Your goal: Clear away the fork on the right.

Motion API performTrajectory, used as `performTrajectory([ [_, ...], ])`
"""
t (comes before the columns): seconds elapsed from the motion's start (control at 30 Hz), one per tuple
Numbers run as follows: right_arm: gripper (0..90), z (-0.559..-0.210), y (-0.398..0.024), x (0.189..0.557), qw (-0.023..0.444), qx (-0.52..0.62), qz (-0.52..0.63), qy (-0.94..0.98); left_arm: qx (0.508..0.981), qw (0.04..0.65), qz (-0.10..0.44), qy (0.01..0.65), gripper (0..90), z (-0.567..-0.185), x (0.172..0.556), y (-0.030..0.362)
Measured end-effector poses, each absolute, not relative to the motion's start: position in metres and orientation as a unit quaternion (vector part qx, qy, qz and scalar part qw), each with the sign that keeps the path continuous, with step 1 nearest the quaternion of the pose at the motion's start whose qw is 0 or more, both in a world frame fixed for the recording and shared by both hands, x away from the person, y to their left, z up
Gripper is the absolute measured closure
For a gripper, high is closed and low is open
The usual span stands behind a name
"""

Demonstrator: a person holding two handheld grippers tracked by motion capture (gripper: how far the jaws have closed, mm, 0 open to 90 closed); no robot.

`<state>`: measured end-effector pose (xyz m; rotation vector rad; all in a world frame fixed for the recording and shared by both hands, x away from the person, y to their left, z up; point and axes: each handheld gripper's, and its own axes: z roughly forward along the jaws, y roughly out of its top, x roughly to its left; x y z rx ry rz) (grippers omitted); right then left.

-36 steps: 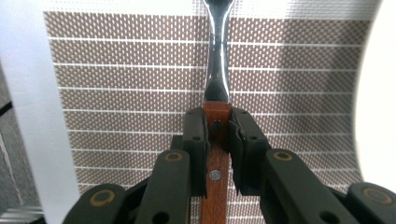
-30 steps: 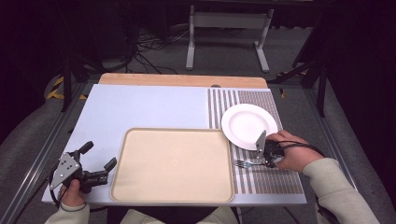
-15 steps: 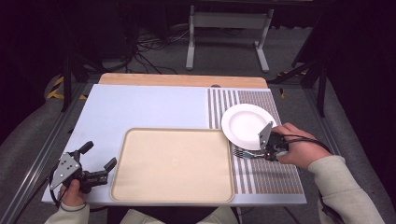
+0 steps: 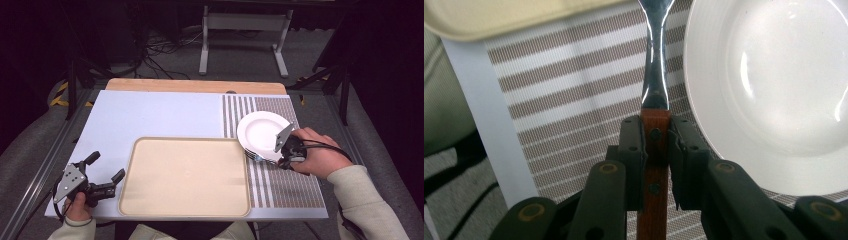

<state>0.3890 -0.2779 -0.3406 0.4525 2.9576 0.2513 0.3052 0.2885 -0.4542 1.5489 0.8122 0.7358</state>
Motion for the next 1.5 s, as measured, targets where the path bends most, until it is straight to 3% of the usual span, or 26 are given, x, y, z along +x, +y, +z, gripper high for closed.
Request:
performTrajectory([
  [0.5, 77.6, -0.337, -0.242, 0.389, 0.055, 0.255, 0.142, 0.955, 0.664, 0.582, 0.314, 0.347, 0.0, -0.454, 0.305, 0.289],
  [1.5, 77.5, -0.348, -0.188, 0.392, -0.052, 0.48, 0.23, 0.845, 0.664, 0.584, 0.313, 0.347, 0.0, -0.454, 0.305, 0.289],
])
